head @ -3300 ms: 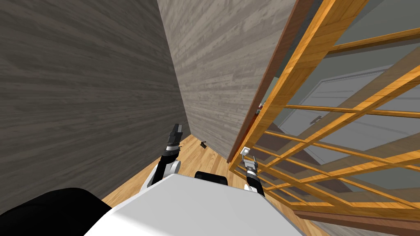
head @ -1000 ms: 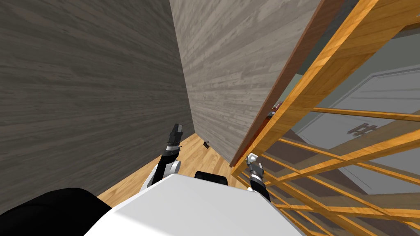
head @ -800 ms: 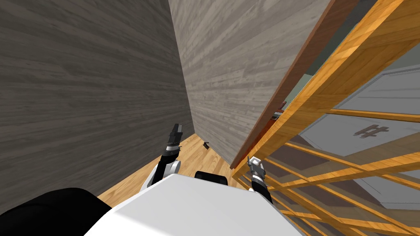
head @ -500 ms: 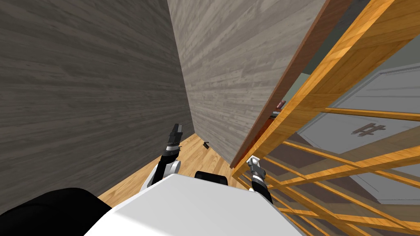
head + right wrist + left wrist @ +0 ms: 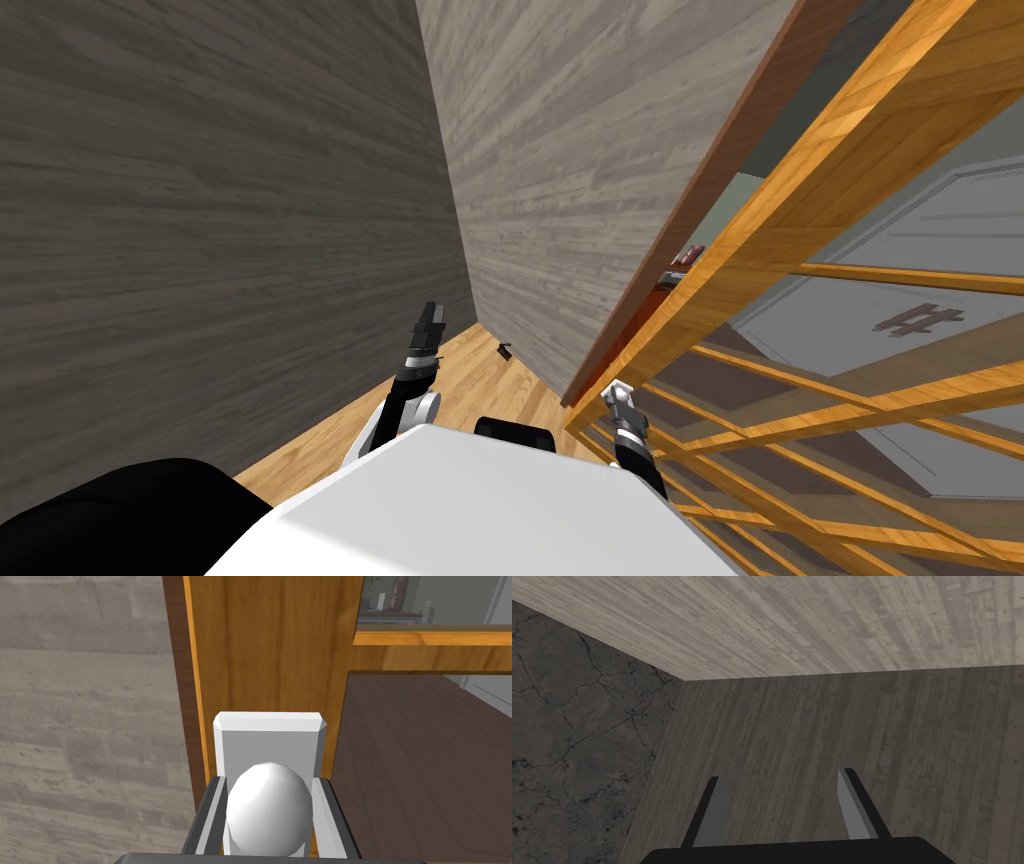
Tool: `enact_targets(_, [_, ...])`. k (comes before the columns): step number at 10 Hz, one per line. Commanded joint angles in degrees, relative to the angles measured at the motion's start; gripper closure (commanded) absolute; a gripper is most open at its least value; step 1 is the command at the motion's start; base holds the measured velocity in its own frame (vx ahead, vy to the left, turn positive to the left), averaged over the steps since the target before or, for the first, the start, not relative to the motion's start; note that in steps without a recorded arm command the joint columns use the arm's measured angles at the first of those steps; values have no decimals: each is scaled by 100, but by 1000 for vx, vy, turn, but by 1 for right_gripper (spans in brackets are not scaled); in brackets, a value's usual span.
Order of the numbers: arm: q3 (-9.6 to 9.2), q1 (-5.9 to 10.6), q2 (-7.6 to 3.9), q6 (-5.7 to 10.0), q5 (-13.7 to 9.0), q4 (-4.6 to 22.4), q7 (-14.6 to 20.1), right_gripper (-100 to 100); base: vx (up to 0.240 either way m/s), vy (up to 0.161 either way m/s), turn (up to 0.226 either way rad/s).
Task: Pull the door open
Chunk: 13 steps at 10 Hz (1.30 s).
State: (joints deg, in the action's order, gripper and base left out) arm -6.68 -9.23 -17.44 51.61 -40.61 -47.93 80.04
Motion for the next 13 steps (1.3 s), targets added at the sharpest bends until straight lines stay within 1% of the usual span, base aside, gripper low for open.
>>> enact_targets(1, [-106,-54,-33,0,52,-39,72,100,-219,-33,121])
enact_targets(7, [-517,-259,-296,99,261,-188,469,100,-214,-9,112])
enact_targets(8, [-564,-283,-327,111,286,-205,515,100,-240,-29,104])
enact_targets(9, [-529,-258,-305,94,266,-184,477,100,-101,-4,34])
enact_targets(10, [-661,-337,-375,153,331,-212,581,100,-155,8,106])
enact_targets(12, [-786,-414,-467,239,395,-247,691,100,-210,18,77])
enact_targets(13, [-855,-456,-517,287,431,-266,751,100,-234,-45,84])
